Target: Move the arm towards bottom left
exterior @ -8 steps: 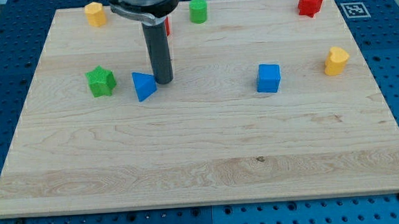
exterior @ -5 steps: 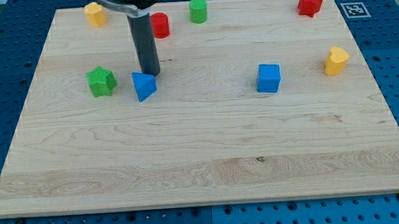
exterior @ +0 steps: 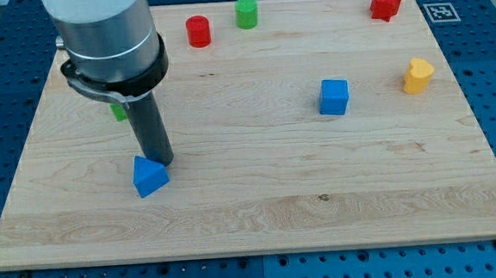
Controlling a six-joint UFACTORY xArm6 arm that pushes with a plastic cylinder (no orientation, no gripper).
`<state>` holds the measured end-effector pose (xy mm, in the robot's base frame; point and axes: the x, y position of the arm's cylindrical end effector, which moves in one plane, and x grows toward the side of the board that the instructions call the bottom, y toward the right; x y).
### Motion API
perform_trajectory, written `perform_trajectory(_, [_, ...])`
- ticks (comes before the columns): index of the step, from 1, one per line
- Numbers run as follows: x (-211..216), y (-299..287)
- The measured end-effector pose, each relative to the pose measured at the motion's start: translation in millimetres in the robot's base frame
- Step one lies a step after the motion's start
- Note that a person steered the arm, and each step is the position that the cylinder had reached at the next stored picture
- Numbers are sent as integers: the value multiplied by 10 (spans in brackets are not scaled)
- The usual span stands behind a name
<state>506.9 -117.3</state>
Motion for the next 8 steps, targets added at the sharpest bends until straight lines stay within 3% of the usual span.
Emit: perform_trajectory(8, [401, -98])
